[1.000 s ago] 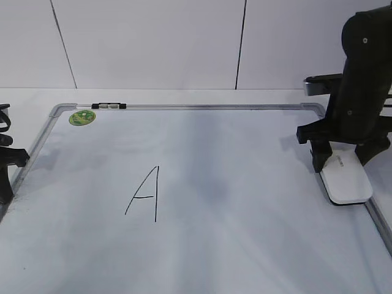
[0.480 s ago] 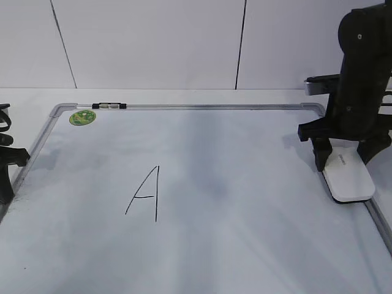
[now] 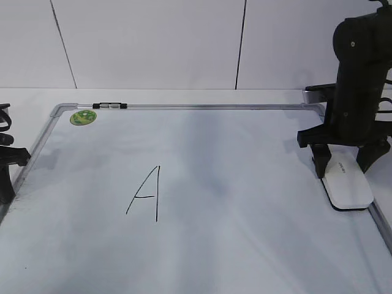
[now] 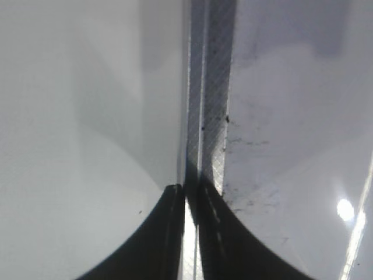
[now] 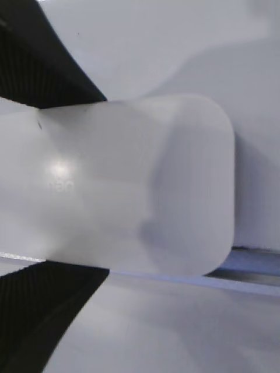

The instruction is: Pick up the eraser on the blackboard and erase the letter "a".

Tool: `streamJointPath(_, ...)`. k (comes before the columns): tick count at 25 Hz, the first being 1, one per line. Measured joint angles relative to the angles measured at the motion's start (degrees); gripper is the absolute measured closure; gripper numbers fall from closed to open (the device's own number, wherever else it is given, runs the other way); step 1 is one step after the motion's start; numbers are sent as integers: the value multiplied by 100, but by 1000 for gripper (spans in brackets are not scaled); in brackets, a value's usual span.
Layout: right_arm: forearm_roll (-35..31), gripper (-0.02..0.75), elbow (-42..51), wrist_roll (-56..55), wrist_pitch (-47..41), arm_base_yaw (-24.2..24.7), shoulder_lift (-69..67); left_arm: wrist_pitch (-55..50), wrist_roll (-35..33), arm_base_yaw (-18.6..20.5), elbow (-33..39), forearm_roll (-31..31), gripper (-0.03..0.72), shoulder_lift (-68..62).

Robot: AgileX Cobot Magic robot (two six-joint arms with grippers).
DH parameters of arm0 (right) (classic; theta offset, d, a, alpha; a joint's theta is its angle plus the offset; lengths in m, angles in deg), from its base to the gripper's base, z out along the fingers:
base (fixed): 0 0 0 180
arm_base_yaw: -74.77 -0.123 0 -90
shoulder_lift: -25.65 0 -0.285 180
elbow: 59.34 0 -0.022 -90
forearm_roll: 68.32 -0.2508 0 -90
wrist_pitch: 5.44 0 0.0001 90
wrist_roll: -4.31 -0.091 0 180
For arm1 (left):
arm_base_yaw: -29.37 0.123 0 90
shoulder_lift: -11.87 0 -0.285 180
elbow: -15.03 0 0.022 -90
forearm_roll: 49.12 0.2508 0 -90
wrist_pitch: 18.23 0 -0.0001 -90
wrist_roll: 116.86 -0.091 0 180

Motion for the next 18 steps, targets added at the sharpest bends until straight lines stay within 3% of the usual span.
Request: streamJointPath(18,-13,141,-116,92,-103,0,-61,7,0,0,0,-48,593,0)
